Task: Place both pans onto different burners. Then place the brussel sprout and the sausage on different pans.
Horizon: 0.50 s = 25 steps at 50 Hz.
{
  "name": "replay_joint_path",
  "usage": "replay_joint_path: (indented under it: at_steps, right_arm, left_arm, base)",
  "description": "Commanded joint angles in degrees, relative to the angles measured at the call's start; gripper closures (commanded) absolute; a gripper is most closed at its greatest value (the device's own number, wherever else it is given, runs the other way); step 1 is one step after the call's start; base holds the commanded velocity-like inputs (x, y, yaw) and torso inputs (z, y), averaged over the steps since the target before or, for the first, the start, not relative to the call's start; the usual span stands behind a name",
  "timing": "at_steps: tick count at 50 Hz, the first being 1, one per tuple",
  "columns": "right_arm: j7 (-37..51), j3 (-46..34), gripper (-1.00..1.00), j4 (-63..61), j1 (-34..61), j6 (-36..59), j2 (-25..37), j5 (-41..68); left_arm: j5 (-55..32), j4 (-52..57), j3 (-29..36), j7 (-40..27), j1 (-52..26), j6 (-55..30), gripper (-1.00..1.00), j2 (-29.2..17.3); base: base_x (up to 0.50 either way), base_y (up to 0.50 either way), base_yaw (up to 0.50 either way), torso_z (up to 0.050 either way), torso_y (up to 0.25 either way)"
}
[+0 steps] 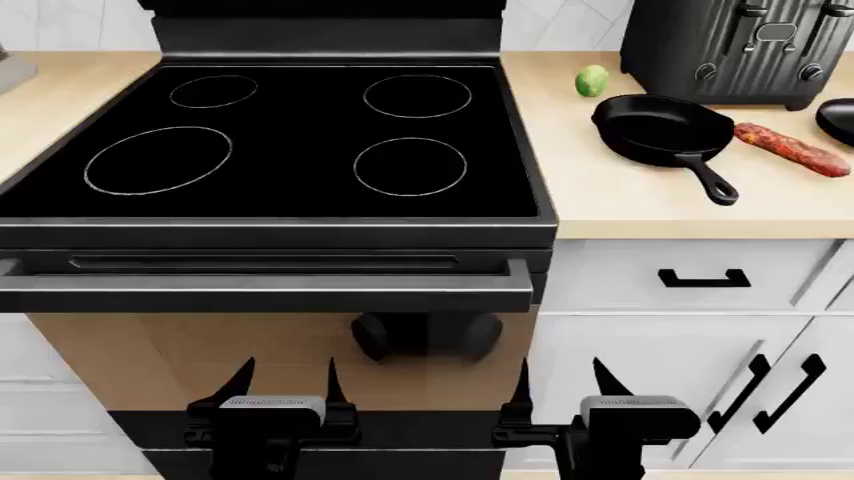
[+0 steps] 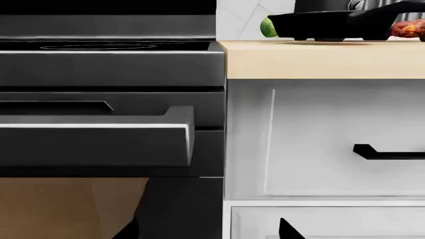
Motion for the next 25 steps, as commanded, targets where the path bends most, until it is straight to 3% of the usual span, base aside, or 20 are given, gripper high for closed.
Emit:
replay_joint_path:
  at_steps: [1, 13, 25]
  right_arm:
    - [2.39, -1.13, -1.0, 0.5, 0.57, 2.14, 0.83, -0.37]
    - [6.2, -4.26, -1.0, 2.08, 0.33, 0.61, 2.78, -1.33]
    - [7.06, -5.28, -1.0, 2.24, 0.14, -0.27, 3.79, 0.54]
  left_arm:
    - [-0.26, -0.47, 1.03, -1.67, -0.1, 1.42, -1.0, -0.88]
    - [-0.82, -2.48, 3.45, -5.22, -0.41, 5.04, -1.0, -2.67]
    - [-3.0, -0.52, 4.86, -5.42, 0.1, 4.3, -1.0, -3.95]
  base:
    - [0.0, 0.0, 0.0, 0.0, 0.0]
    - [0.0, 0.0, 0.0, 0.0, 0.0]
    - [0.0, 0.0, 0.0, 0.048, 0.0]
